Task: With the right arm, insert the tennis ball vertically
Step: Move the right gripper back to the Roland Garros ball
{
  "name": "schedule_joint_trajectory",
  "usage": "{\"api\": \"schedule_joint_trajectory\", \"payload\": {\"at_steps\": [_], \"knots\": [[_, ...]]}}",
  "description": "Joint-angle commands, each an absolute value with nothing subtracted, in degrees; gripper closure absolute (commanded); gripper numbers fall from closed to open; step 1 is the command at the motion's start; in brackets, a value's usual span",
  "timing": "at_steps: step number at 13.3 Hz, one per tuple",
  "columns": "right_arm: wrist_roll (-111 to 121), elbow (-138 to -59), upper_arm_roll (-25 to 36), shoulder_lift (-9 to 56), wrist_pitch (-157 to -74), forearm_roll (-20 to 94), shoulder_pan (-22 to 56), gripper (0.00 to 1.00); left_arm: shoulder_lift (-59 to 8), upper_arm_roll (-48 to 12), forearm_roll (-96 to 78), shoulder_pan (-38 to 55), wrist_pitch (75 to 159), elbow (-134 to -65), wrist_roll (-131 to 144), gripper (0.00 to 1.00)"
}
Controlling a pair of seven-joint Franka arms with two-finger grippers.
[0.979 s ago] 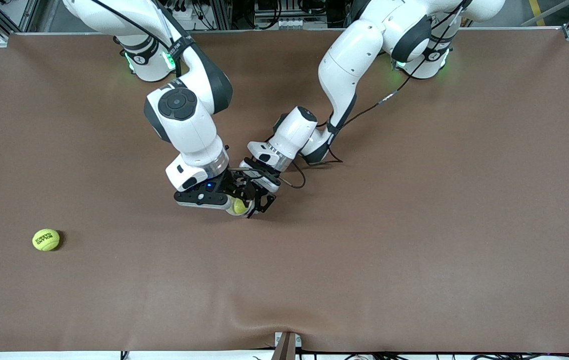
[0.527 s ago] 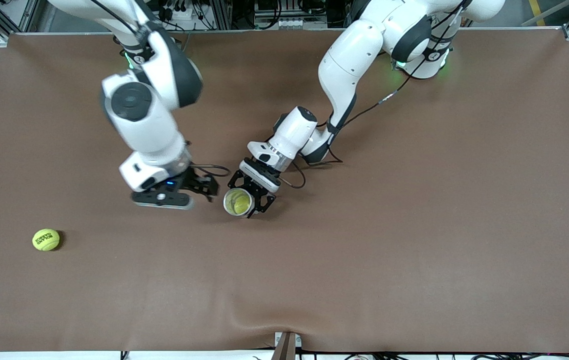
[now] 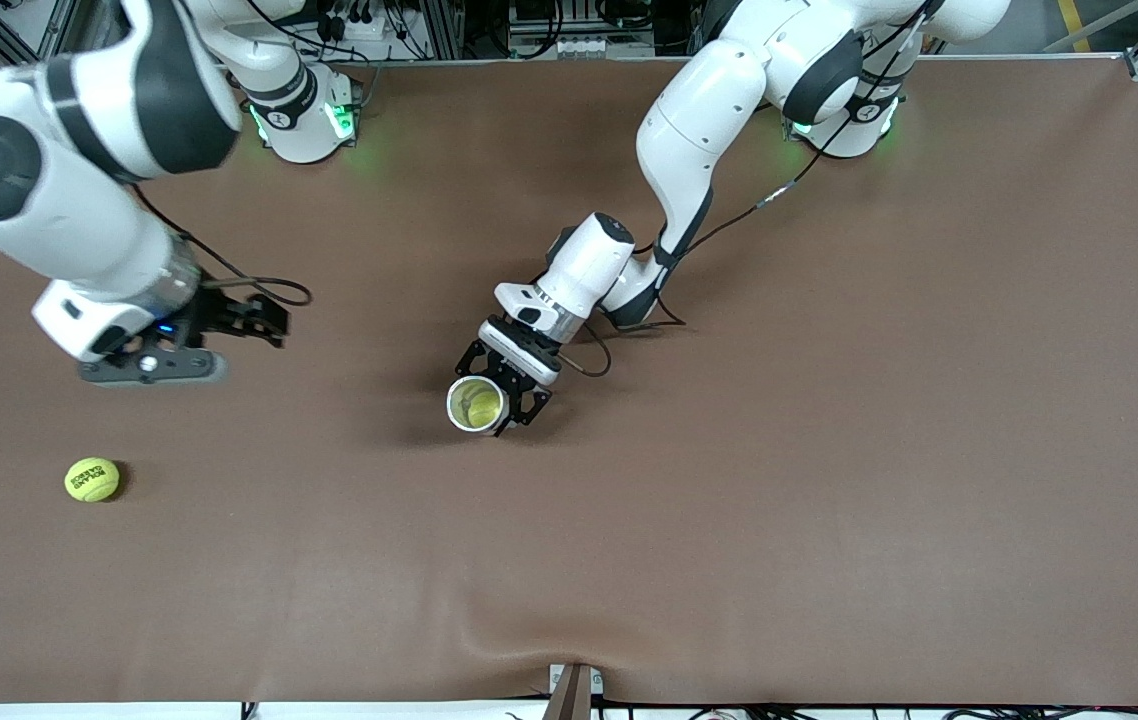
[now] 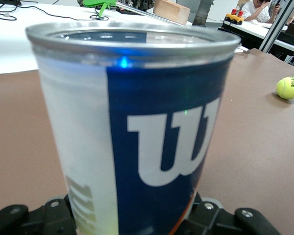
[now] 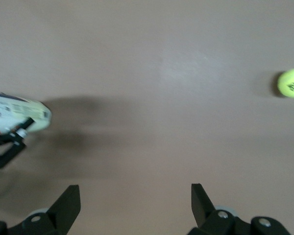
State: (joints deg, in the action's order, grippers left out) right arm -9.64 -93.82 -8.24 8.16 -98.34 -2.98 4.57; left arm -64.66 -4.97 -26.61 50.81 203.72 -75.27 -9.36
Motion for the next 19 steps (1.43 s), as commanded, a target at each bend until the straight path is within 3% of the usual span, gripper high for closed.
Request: {"api": "schedule_joint_trajectory", "payload": {"at_steps": [1,7,13,17,19], "knots": [[-1.70,-95.19,-9.05,5.19,-95.37,-2.11,-2.09,0.00,-65.65,-4.22,-28.13,51.68,203.73,-73.48,-8.96,0.21],[13.88,-95.53,-8.44,8.42,-97.63,-8.58,-15.02,0.00,-65.65,-4.22,-28.13,51.59,203.73,-73.48,-8.88,0.21],[20.29,-104.23,-8.44,15.01,-119.93,-11.95,-21.96,0.00,-65.74,-4.22,-28.13,51.68,203.73,-73.48,-8.96,0.21],[24.96,-104.41,-8.44,23.97,-136.02,-11.95,-25.57,0.00,-65.65,-4.22,-28.13,51.68,203.73,-73.48,-8.88,0.21],[25.22,-104.33,-8.35,26.35,-140.16,-11.95,-26.19,0.00,-65.74,-4.22,-28.13,51.68,203.73,-73.48,-8.96,0.21]]}}
